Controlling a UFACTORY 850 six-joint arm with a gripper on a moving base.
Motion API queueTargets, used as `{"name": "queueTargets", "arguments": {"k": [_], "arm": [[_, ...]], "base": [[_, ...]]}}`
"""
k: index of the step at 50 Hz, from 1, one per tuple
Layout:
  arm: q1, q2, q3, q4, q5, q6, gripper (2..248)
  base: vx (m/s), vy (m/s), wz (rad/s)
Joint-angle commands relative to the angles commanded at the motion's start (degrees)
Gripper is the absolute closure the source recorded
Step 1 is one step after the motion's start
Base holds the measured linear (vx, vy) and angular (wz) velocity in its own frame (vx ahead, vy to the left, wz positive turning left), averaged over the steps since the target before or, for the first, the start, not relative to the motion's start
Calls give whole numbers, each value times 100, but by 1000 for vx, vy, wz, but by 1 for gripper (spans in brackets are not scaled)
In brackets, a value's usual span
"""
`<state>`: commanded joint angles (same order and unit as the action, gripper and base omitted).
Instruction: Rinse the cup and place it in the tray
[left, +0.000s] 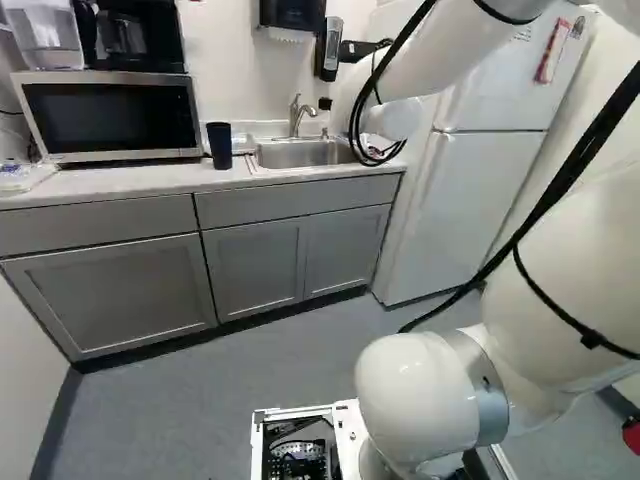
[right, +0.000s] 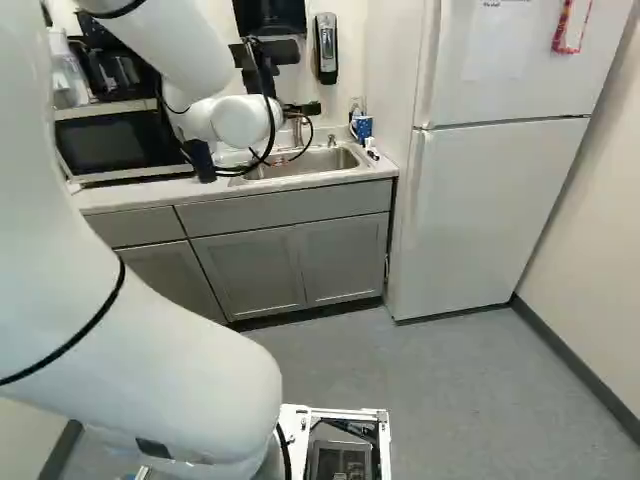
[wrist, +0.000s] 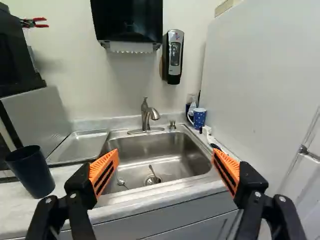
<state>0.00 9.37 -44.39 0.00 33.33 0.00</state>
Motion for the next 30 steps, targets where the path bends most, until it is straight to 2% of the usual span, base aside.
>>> {"name": "queueTargets", "arguments": {"k": [5, 16, 30], "arm": [[0, 0, 0, 0, 0, 0, 3], [0, 0, 0, 0, 0, 0, 3], [0, 0, 0, 0, 0, 0, 3]], "base": [[-10, -89, -241], [14, 4, 15], [73, -5, 153]]}}
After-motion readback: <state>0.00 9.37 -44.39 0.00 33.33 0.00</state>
